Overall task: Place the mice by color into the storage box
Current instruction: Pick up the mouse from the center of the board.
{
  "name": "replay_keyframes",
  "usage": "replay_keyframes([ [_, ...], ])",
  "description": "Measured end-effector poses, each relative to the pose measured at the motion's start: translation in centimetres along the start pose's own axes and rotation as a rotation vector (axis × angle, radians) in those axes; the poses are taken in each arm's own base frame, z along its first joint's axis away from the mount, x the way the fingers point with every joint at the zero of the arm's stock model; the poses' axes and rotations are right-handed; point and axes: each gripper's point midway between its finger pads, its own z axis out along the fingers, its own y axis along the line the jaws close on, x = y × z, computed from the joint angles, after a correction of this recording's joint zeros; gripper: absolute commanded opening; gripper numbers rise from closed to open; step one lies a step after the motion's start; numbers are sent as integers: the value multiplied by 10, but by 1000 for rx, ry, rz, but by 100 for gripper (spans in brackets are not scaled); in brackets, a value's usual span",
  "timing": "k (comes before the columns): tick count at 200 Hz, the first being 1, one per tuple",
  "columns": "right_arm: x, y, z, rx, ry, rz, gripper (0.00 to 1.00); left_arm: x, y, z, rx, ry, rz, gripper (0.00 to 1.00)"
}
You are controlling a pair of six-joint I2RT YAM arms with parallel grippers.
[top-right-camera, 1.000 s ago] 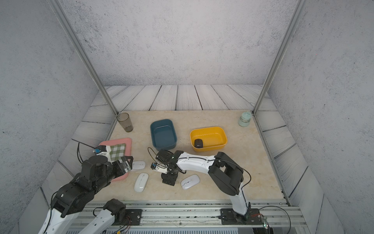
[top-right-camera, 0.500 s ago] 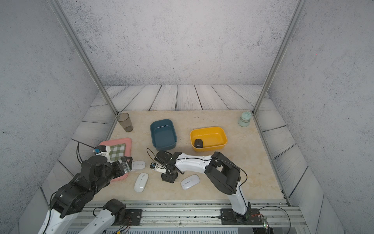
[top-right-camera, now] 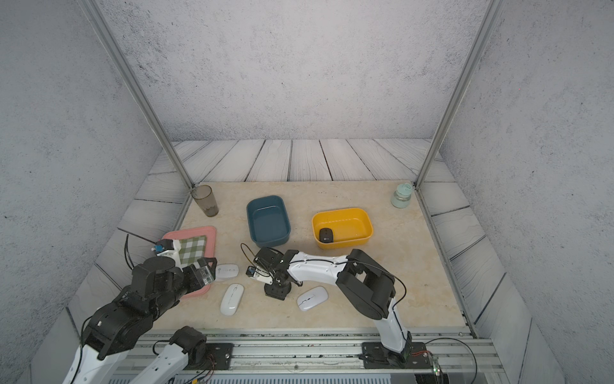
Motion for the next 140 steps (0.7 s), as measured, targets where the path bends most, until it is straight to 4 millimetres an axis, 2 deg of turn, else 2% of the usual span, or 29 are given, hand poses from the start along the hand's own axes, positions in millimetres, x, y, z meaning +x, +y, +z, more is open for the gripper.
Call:
replay_keyframes([
  [16, 8, 2, 3, -3, 20, 3, 82, 0, 0, 0, -1, 1, 0, 98],
  [57, 8, -1, 3, 6, 22, 3, 84, 2, 1, 1, -3, 4, 1, 98],
  [80, 9, -4, 1, 3, 28, 11, 76, 2, 1, 1, -1, 2, 0, 98],
  [103, 7, -6, -1, -7, 22, 13, 57, 2, 2, 1, -1, 1, 0, 97],
  [140, 6, -3, -1, -33, 12, 26, 44, 4, 3, 2, -8, 5, 5, 98],
])
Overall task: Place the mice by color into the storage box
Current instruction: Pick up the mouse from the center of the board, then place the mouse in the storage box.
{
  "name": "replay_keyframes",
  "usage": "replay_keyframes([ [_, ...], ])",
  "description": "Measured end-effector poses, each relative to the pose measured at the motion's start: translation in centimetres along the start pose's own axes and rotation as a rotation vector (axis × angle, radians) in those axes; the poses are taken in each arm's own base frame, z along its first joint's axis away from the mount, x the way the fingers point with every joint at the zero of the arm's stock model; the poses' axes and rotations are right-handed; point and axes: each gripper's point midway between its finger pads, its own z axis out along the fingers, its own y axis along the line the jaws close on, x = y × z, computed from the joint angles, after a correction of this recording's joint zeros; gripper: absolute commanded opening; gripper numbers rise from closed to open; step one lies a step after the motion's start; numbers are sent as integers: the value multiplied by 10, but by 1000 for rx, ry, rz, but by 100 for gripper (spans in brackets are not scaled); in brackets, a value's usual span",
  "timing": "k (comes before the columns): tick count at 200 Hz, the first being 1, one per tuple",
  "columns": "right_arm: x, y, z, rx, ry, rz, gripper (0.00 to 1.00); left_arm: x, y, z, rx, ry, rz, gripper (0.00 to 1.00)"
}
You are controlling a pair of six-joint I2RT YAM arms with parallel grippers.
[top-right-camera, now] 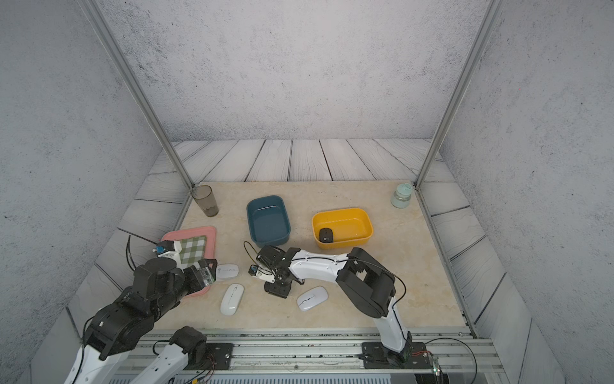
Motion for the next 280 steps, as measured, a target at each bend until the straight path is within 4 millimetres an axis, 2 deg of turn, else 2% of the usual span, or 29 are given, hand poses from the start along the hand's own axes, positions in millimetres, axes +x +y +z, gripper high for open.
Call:
replay_keyframes([
  [28, 0, 0, 0, -6, -3, 15, 35, 0, 0, 0, 0, -1, 3, 97],
  [67, 0, -4, -2, -24, -15, 90, 29, 0, 0, 0, 0, -1, 6, 98],
  [88, 3, -17, -13, -29, -44, 187, 28, 0, 0, 0, 0, 0, 10, 98],
  [107, 6, -48, -44, 0, -111, 324, 29, 2, 0, 3, 2, 9, 17, 97],
  [129, 13, -101, -96, 76, -228, 515, 29, 7, -7, 8, 37, 26, 29, 97],
  [143, 26, -136, -125, 144, -275, 633, 29, 12, -14, 13, 74, 42, 37, 97],
  [156, 42, -164, -143, 206, -289, 733, 29, 16, -20, 18, 108, 63, 46, 97],
  [173, 65, -191, -153, 258, -277, 842, 29, 22, -31, 24, 159, 94, 57, 97],
  [201, 99, -225, -159, 322, -223, 989, 29, 26, -47, 28, 237, 126, 70, 97],
  [236, 130, -260, -146, 380, -141, 1095, 29, 32, -65, 30, 333, 155, 85, 97],
  [256, 143, -272, -132, 398, -90, 1125, 29, 40, -74, 31, 388, 178, 103, 97],
  [280, 158, -275, -114, 408, -29, 1145, 29, 46, -86, 29, 443, 193, 133, 97],
])
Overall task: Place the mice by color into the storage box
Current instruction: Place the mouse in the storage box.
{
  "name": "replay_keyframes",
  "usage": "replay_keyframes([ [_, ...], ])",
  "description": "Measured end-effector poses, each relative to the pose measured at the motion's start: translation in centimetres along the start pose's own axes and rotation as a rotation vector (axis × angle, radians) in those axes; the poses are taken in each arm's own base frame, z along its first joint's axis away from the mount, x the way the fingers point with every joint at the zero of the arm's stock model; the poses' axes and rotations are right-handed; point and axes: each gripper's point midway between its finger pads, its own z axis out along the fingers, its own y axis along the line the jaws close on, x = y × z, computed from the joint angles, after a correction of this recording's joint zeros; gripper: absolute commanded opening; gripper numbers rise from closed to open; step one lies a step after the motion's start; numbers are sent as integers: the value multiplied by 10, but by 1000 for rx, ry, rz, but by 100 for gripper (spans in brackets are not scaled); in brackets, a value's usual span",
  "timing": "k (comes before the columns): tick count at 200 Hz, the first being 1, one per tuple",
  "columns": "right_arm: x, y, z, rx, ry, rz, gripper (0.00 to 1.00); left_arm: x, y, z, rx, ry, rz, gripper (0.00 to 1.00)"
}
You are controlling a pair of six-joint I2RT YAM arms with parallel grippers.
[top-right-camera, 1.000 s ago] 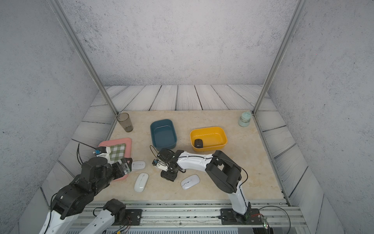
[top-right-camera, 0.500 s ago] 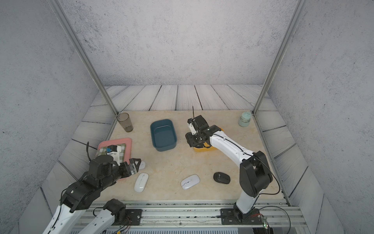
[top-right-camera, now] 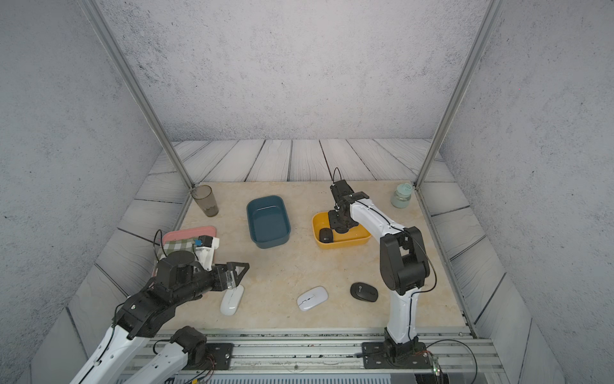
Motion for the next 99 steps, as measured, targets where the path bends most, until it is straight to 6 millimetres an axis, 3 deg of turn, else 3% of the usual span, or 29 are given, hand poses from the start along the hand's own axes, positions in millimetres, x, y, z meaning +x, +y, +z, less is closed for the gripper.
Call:
replay_keyframes([
  [99, 23, -11, 49, 85, 91, 4, 35, 1, -3, 14, 8, 29, 17, 97],
])
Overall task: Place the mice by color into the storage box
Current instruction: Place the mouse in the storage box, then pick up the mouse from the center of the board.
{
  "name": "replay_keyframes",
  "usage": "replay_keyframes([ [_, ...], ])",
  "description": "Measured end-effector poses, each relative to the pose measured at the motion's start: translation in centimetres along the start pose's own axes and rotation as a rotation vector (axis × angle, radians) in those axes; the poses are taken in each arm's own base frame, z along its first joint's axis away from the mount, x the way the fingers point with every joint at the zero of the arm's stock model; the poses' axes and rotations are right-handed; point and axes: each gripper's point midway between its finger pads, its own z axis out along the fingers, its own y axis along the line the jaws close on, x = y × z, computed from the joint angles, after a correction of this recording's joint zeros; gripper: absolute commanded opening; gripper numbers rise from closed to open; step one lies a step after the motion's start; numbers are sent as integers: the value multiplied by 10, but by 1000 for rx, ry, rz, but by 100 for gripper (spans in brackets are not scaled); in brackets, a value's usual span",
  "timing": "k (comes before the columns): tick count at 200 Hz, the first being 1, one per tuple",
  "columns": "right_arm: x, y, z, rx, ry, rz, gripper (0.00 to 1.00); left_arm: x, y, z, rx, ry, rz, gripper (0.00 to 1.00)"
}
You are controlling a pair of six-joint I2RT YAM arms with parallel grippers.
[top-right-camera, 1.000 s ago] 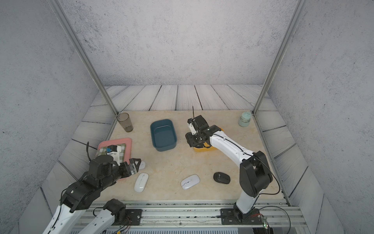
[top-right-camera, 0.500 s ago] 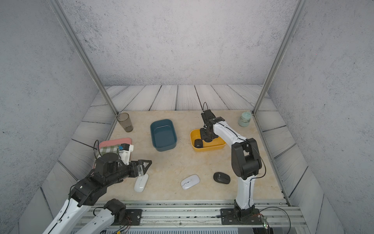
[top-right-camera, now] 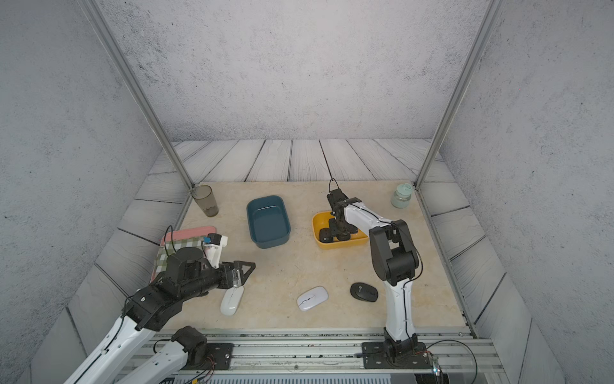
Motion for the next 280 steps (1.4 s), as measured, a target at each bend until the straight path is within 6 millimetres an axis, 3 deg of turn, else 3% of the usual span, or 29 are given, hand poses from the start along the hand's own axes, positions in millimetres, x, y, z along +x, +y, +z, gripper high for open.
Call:
replay_keyframes([
  [47, 5, -1, 8, 9, 17, 12, 61, 1, 2, 1, -7, 0, 0, 97],
  [101, 10, -1, 5, 1, 22, 31, 80, 2, 3, 5, -11, 17, 0, 98],
  [129, 11, -4, -15, -17, -5, 48, 85, 4, 2, 11, -8, 37, 15, 97],
  [164, 11, -17, -69, -68, -97, 92, 89, 10, -9, 24, 21, 103, 83, 97],
  [190, 22, -41, -110, -116, -157, 148, 98, 11, -43, 37, 96, 170, 238, 98],
  [213, 48, -83, -131, -129, -181, 252, 99, 12, -85, 56, 188, 223, 410, 97],
  [241, 89, -131, -131, -113, -165, 411, 99, 26, -129, 93, 276, 307, 609, 98],
  [280, 133, -135, -112, -194, -91, 562, 99, 64, -176, 153, 372, 430, 860, 98],
])
